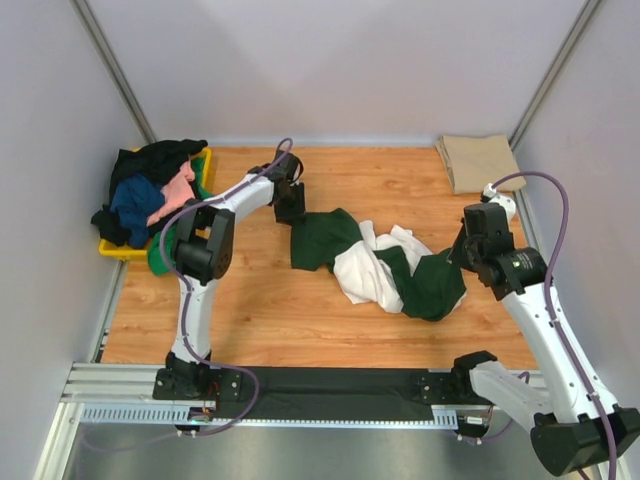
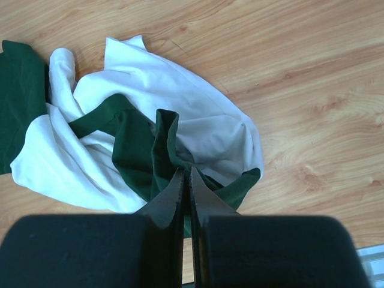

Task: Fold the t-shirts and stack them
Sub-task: Flatten the tshirt out

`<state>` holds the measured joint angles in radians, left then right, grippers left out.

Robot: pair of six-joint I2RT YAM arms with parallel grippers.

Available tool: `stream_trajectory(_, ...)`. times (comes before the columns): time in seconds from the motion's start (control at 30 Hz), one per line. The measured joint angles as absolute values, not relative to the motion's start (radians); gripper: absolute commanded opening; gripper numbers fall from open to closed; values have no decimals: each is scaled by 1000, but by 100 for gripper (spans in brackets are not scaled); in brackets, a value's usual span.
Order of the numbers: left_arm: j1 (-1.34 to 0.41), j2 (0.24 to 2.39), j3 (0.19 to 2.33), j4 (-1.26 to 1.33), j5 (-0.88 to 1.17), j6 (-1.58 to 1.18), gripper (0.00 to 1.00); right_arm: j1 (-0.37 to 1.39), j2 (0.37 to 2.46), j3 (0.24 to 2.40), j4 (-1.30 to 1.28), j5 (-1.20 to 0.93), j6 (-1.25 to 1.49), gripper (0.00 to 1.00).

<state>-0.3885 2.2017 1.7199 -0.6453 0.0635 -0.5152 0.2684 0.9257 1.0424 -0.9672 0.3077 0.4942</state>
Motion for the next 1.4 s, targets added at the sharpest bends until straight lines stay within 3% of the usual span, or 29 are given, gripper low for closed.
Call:
stream_trajectory(0.03, -396, 2207, 1724, -633, 72, -523, 40, 264, 935, 1042, -960, 302, 493, 0)
stream_trajectory(0.07, -405, 2218, 1734, -628, 76, -528, 21, 260, 946, 1042, -954, 297, 492, 0)
stream_trajectory(0.13, -419, 2236, 1748, -611, 86, -542, 0, 250, 970, 1042, -935, 282, 492, 0)
stream_trajectory(0.3, -437, 2290, 1854, -657, 96, -532, 0, 219, 1061, 1058, -891, 231, 491, 0)
stream_trajectory(0.43, -422, 2322, 2061, -812, 64, -496, 0, 196, 1237, 1230, -914, 177, 477, 0)
stream_trajectory(0.6, -312, 2245, 2449, -931, 86, -479, 0, 153, 1475, 1779, -1010, 140, 442, 0)
stream_trajectory(0.73, -112, 1946, 2452, -915, 145, -486, 0, 93, 1542, 2231, -1089, 140, 419, 0)
stream_trajectory(0.83, 54, 1649, 2282, -862, 146, -488, 0, 44, 1437, 2251, -1084, 165, 418, 0)
stream_trajectory(1.0, 59, 1098, 1769, -765, 133, -490, 3, -70, 1081, 1744, -1050, 185, 452, 0)
stream_trajectory(1.1, 57, 866, 1425, -726, 118, -521, 40, -100, 977, 1470, -1018, 183, 476, 0)
stream_trajectory(1.13, 59, 821, 1308, -723, 119, -536, 47, -102, 964, 1384, -1012, 171, 484, 0)
stream_trajectory(1.23, 59, 791, 1011, -739, 123, -570, 42, -102, 972, 1193, -996, 124, 497, 0)
stream_trajectory(1.4, 59, 821, 738, -797, 142, -621, 45, -102, 973, 1068, -989, 95, 505, 0)
